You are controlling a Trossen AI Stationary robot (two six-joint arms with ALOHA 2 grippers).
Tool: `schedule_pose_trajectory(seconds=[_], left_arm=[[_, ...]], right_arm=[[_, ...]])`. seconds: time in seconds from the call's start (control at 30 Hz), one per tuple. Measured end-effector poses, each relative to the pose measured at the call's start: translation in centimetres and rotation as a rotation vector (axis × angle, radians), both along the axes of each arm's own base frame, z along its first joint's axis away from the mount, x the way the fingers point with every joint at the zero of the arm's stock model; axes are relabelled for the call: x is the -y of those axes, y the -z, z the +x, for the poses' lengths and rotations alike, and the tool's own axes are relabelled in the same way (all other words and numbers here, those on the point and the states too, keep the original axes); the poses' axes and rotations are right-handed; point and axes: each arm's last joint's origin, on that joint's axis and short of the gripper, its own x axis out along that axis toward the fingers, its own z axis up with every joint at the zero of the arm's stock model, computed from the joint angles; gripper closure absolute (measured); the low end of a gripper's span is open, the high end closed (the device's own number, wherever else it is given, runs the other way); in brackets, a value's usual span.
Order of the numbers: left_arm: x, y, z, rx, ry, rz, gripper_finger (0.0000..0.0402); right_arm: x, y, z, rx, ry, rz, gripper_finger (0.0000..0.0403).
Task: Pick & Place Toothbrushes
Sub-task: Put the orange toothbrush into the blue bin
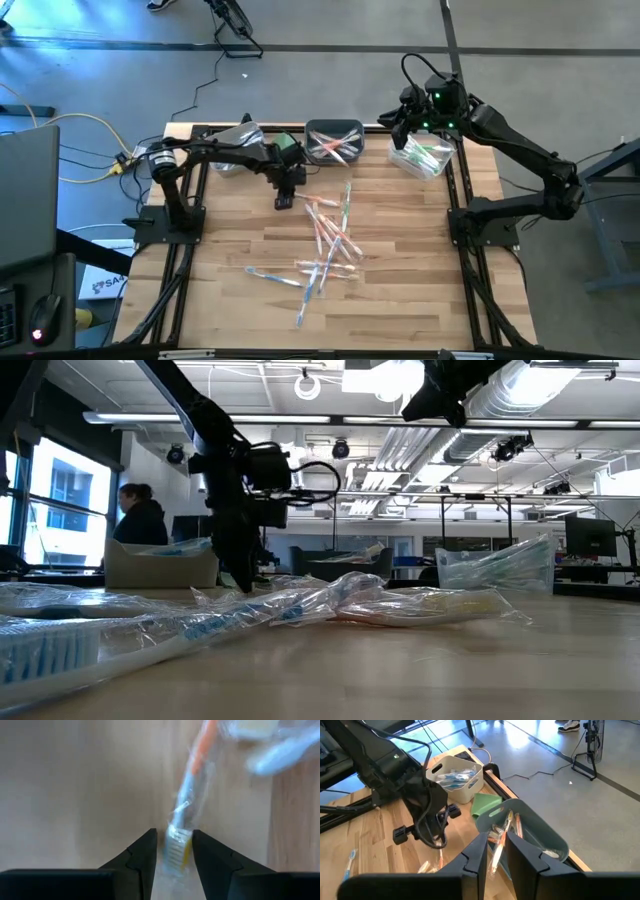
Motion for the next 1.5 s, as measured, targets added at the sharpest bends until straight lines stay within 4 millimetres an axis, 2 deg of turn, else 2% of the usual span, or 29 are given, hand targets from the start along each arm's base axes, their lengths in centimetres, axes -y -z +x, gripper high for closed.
schedule_pose_trajectory(seconds=[0.17,0.57,0.97,1.5], left_arm=[[0.32,0.81,0.39,-0.016,0.008,-0.025,0.0279],[0.46,0.97,0.52,-0.013,0.011,-0.018,0.0281],[0.41,1.03,0.55,-0.013,-0.011,-0.021,0.0358],[0.48,0.82,0.34,-0.026,-0.016,-0.022,0.0364]], right_arm=[[0.01,0.01,0.00,-0.001,0.000,0.001,0.0341],[0.00,0.01,0.01,0.001,0.001,0.003,0.0341],[0.01,0.02,0.00,0.000,0.002,0.004,0.0341],[0.00,0.02,0.00,-0.001,0.001,0.003,0.0341]])
